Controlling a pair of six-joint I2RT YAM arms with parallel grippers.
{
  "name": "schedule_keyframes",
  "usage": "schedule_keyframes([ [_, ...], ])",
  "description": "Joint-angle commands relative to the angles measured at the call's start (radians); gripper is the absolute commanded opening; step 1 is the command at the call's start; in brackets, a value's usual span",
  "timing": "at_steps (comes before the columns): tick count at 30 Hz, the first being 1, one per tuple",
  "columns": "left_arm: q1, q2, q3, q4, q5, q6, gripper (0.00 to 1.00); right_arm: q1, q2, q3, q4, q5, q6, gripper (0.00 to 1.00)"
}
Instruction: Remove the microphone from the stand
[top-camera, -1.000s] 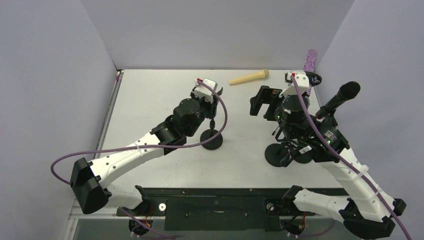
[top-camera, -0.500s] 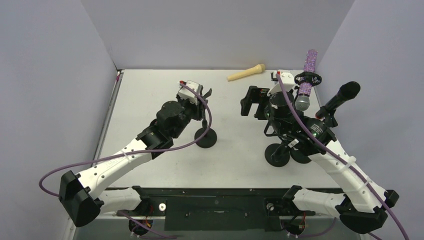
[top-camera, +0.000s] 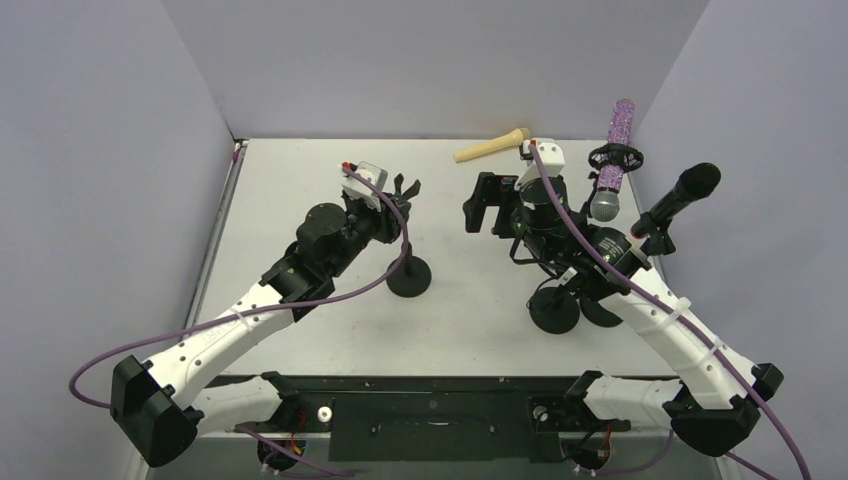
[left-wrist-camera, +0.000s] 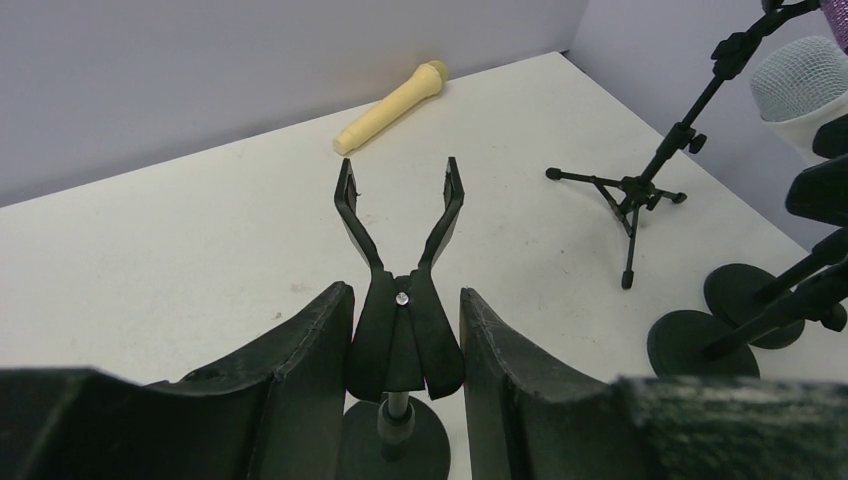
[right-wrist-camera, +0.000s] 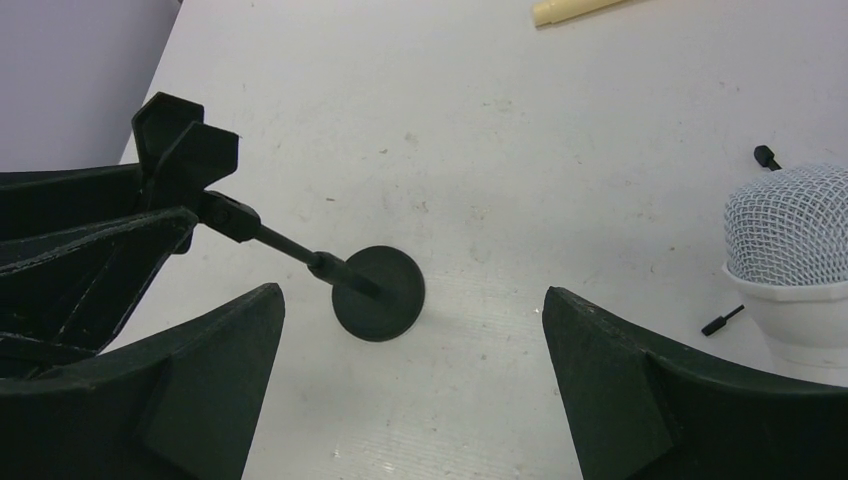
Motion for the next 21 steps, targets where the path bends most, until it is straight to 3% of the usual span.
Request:
schedule_keyframes([
  [1, 0.003, -0.01, 0.028, 0.153, 0.102, -0.055, 0.06, -0.005, -0.006, -0.017, 0.063, -0.026, 0.01, 0.98],
  [13, 0.003, 0.027, 0.069, 0.071, 0.223, 0.001, 0.0, 0.003, -0.019, -0.077, 0.116, -0.082, -0.016, 0.98],
  [21, 0.016, 0.026, 0.195, -0.082, 0.13, -0.042, 0.0, 0.122, -0.044, -0.191, 0.219, -0.089, -0.116, 0.97],
])
